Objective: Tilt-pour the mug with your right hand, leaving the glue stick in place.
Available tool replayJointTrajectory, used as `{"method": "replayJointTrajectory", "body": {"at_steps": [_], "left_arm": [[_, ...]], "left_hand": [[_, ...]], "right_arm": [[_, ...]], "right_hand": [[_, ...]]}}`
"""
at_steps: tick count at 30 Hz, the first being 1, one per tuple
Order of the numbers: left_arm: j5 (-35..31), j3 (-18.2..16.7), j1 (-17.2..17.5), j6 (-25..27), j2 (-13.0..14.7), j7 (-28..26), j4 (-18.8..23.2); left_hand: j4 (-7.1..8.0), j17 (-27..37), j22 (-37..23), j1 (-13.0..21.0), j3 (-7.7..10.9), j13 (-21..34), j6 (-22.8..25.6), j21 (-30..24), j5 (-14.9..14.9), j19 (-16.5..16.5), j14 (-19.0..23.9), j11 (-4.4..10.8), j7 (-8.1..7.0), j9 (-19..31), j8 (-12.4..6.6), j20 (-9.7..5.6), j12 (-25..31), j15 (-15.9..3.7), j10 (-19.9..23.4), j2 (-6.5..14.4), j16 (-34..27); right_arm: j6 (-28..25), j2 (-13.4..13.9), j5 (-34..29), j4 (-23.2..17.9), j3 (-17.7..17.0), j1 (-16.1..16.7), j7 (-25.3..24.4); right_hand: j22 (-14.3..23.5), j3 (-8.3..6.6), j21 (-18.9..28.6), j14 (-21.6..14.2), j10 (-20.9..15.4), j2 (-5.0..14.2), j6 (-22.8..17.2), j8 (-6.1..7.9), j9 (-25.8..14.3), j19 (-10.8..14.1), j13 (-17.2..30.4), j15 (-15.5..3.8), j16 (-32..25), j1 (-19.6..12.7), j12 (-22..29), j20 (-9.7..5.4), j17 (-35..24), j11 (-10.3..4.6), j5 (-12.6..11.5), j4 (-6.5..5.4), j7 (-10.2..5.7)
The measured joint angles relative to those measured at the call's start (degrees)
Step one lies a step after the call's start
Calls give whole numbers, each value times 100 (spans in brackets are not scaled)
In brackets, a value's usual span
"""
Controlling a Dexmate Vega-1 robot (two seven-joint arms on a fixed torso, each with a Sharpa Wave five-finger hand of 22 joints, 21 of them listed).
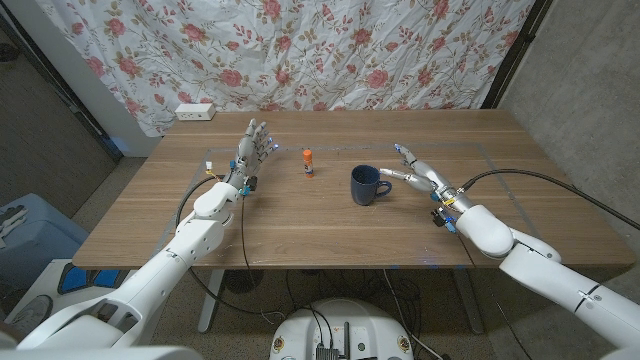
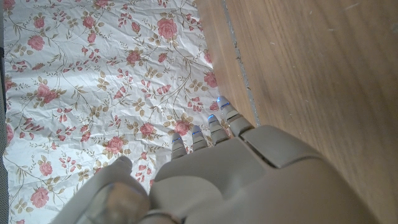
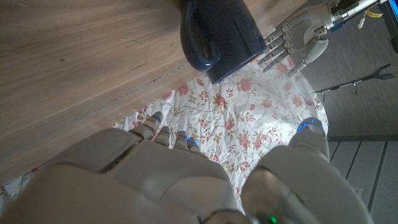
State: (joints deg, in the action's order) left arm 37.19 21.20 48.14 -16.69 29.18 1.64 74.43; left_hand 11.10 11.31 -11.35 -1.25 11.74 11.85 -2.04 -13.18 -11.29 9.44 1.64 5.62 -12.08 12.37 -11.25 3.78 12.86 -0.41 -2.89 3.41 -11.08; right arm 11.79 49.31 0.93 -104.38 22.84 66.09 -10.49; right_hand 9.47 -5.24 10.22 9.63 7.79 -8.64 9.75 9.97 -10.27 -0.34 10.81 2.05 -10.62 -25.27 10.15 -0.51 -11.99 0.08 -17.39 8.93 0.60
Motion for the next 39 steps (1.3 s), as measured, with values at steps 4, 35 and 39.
{"method": "replayJointTrajectory", "body": {"at_steps": [4, 35, 39], "left_arm": [[0, 0, 0, 0, 1, 2, 0], [7, 0, -2, 2, 4, 13, 4], [7, -1, -3, 3, 4, 13, 4]], "left_hand": [[0, 0, 0, 0, 0, 0, 0, 0, 0, 0, 0, 0, 0, 0, 0, 0, 0, 0, 0, 0, 0], [0, 0, 0, 0, 0, 0, 0, 0, 0, 0, 0, 0, 0, 0, 0, 0, 0, 0, 0, 0, 0], [0, 0, 0, 0, 0, -1, 0, 0, 0, 0, 0, 0, 0, 0, 0, 0, 0, 0, 0, 0, 0]], "right_arm": [[0, -16, -54, 40, 53, -29, -9], [263, -296, -861, 531, 484, -297, -209], [289, -336, -902, 589, 529, -330, -213]], "right_hand": [[0, 0, 17, 20, 0, 53, 0, 21, 0, 0, 0, -20, -20, -53, 25, 0, 0, 0, -24, 0, 0], [-1, -40, 62, -178, -239, 135, -1, 151, 1, 290, 26, -113, -114, -408, 133, -82, 27, -70, -212, 40, 0], [-1, -57, 62, -208, -258, 135, -1, 151, 1, 290, 26, -143, -152, -409, 133, -82, 27, -90, -234, 23, 0]]}}
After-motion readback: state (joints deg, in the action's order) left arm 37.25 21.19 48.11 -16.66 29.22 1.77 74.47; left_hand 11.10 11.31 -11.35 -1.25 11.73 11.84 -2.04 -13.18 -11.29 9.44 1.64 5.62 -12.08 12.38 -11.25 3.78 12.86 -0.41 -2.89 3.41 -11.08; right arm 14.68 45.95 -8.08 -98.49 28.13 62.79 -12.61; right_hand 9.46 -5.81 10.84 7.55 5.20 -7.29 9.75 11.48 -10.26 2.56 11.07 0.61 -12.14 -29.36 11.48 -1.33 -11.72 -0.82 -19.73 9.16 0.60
